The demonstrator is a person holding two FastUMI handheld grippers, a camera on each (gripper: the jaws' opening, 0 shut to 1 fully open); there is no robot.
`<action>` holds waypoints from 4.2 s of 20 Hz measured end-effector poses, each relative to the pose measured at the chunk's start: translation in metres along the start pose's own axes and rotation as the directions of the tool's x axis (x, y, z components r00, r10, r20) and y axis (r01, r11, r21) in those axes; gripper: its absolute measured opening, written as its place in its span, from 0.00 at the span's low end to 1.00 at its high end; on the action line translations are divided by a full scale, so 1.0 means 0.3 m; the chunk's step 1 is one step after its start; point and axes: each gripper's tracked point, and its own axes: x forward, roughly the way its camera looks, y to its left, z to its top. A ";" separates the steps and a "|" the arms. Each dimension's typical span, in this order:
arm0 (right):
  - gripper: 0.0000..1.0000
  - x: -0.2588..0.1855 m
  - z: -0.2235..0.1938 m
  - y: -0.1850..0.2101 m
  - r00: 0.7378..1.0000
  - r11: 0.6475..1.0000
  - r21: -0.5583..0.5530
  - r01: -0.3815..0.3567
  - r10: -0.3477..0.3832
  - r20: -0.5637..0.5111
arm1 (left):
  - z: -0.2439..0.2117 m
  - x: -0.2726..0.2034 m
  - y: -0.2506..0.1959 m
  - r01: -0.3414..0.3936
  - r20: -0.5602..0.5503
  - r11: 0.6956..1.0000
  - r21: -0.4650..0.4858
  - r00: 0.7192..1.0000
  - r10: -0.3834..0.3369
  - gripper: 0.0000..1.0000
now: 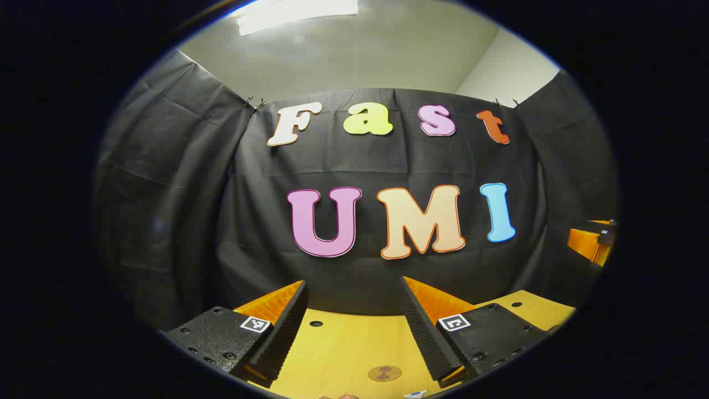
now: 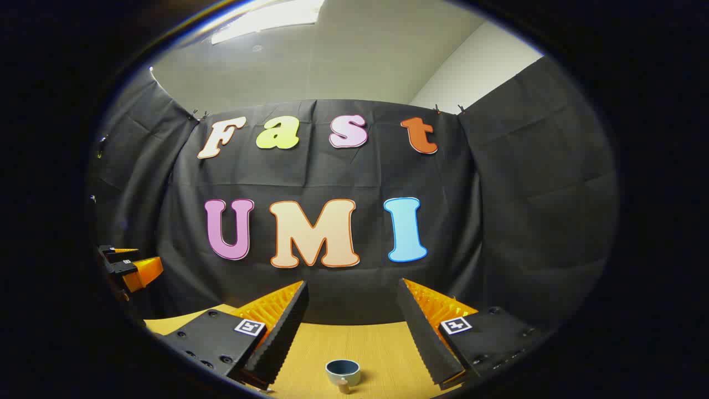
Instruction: Put the toothbrush and toothpaste on the desktop into the cup, then pick up the cup and place it on the coaster on the desktop.
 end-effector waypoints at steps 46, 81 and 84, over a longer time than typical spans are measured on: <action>1.00 -0.164 -1.077 -0.035 0.531 0.985 -0.066 -0.160 0.029 -0.847 | -0.124 -0.057 -0.011 -0.003 -0.070 1.000 0.027 0.998 0.004 0.94; 0.25 -0.385 -1.373 -0.004 0.097 0.968 -0.008 -0.250 0.017 -0.995 | -0.266 -0.095 0.097 -0.092 -0.171 0.995 0.049 0.980 0.099 0.94; 0.11 -0.386 -1.373 -0.005 0.083 0.970 0.004 -0.242 0.025 -0.996 | -0.294 -0.098 0.060 -0.066 -0.193 0.997 0.035 0.979 0.071 0.95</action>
